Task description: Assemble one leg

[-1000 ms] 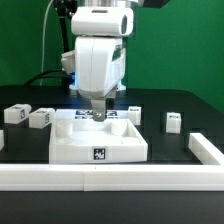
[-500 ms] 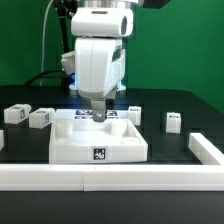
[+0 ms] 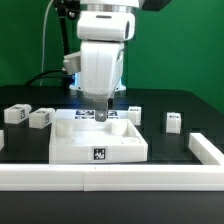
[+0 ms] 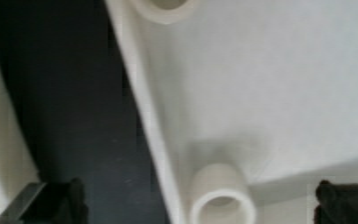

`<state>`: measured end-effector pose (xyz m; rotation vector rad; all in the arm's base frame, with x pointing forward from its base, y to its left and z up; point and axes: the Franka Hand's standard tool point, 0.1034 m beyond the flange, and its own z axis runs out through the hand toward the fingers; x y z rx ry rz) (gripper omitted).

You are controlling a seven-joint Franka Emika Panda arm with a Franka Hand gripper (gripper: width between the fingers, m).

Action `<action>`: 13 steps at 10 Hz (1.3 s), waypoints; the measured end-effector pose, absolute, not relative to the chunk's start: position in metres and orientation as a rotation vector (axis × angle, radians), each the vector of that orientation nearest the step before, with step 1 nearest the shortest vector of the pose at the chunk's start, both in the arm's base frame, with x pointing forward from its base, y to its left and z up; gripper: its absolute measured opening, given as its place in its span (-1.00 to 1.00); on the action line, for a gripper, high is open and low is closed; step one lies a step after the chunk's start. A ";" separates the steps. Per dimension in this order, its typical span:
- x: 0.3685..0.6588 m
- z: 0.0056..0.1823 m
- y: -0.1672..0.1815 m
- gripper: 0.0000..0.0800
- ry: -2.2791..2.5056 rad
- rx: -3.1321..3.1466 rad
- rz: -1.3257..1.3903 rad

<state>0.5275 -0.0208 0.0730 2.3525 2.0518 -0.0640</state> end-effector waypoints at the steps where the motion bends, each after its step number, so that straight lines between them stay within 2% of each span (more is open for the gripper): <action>1: 0.515 0.072 -0.021 0.62 2.106 2.307 -0.097; 3: 0.494 0.066 -0.022 0.62 2.162 2.280 -0.151; 8: 0.468 0.060 -0.025 0.62 2.191 2.262 -0.137; 11: 0.422 0.044 -0.039 0.62 2.229 2.222 -0.066; 13: 0.402 0.035 -0.038 0.62 2.235 2.240 -0.077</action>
Offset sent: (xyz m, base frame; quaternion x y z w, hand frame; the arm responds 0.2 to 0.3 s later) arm -0.0300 0.0000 0.0000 0.0000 0.0000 0.0000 1.0000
